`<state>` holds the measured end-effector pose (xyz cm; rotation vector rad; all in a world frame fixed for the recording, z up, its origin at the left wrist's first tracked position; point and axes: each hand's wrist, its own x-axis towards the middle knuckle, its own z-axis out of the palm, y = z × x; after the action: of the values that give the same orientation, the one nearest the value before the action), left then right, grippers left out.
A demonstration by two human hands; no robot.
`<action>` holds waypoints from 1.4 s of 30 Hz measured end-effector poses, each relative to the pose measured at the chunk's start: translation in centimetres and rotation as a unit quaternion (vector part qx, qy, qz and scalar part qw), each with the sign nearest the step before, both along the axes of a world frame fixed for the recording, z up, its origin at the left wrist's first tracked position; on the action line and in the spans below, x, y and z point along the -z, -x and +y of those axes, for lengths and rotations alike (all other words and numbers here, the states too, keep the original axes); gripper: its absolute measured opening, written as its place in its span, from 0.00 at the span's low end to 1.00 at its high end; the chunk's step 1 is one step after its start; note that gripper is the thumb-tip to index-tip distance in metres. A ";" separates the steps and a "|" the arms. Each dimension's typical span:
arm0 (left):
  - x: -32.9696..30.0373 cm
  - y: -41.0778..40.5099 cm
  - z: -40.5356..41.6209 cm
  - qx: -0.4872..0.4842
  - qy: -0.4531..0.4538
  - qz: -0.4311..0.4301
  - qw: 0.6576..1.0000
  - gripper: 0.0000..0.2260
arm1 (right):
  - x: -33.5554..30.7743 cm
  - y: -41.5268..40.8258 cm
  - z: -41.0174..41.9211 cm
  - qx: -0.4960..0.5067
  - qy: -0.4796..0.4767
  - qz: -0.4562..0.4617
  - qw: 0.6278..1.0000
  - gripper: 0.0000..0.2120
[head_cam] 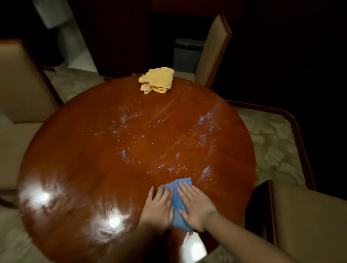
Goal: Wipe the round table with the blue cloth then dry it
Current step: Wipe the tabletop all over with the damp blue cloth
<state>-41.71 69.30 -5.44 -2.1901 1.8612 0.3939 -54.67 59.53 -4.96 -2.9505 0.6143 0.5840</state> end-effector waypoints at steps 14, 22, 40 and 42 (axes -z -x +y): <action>-2.7 6.8 1.8 -0.056 -0.074 -0.033 0.995 0.25 | -1.1 5.2 1.8 -0.042 0.042 0.055 0.997 0.31; -3.7 11.1 -0.4 -0.010 -0.087 -0.008 0.996 0.26 | -1.5 10.2 1.0 0.009 0.043 0.066 0.997 0.31; -3.6 7.4 -9.3 -0.102 -0.057 0.039 0.992 0.30 | -2.6 1.0 -11.8 -0.062 -0.024 0.126 0.990 0.38; -3.3 5.6 -9.4 -0.127 -0.046 0.036 0.990 0.30 | -2.3 -1.2 -12.3 -0.074 -0.032 0.123 0.989 0.38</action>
<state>-47.36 59.87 -2.15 -2.3835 1.5652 0.6015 -53.43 47.19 -2.66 -2.9035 0.3868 0.9735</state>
